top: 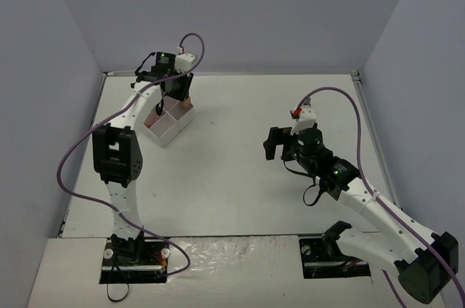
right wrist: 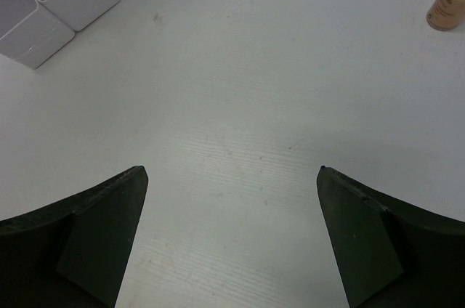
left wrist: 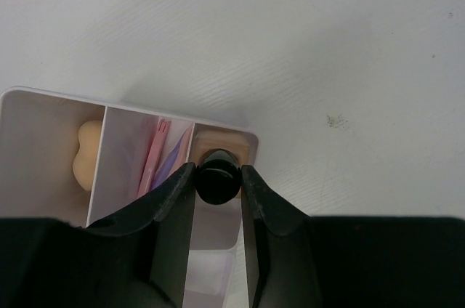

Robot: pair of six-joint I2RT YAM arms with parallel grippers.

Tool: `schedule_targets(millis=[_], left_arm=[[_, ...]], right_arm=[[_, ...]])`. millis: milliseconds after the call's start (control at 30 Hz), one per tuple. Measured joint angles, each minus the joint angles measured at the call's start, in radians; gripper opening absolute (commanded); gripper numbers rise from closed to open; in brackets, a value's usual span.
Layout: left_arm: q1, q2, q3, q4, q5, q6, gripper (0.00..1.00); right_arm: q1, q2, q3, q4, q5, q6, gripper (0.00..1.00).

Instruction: Organize the makeup

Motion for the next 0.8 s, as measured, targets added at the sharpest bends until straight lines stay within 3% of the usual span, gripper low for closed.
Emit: schedule_targets(millis=[700,800], left_arm=[[0.014,0.035,-0.135,0.140,0.027,0.017,0.00],[0.015,0.042,-0.136,0.152,0.029,0.017,0.10]], right_arm=[[-0.005,0.016,0.000,0.000,0.000,0.000,1.00],[-0.005,0.018,0.000,0.000,0.000,0.000,1.00]])
